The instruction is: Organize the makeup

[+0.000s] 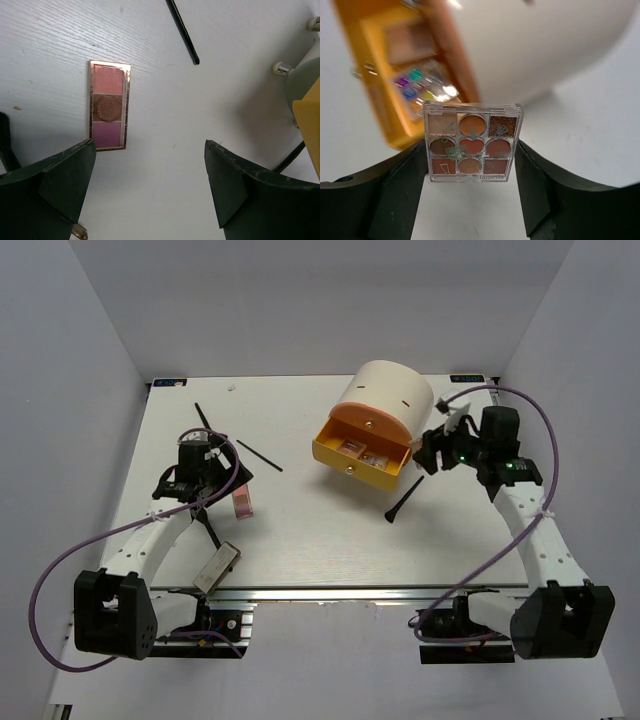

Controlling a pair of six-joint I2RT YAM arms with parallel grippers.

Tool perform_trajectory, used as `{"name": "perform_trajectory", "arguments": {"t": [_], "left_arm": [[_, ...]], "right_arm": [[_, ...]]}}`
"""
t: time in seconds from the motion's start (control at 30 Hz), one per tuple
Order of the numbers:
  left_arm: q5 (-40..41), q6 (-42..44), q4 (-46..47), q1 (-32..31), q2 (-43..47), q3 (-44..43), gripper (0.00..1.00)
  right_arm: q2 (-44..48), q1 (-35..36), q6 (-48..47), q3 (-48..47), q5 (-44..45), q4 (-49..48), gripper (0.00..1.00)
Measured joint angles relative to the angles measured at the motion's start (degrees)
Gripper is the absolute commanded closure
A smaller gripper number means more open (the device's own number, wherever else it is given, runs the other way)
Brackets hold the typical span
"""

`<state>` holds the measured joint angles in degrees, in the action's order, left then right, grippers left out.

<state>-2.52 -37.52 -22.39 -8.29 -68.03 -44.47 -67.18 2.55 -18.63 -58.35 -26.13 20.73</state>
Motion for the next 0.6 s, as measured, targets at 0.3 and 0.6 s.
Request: {"name": "perform_trajectory", "arguments": {"t": [0.3, 0.6], "left_arm": [[0.9, 0.0, -1.1, 0.0, 2.5, 1.7, 0.02], [1.0, -0.4, -1.3, 0.0, 4.0, 3.8, 0.02]], "right_arm": [[0.5, 23.1, 1.5, -4.1, 9.2, -10.0, 1.00], [-3.4, 29.4, -1.7, -1.4, 28.3, -17.0, 0.81]]}}
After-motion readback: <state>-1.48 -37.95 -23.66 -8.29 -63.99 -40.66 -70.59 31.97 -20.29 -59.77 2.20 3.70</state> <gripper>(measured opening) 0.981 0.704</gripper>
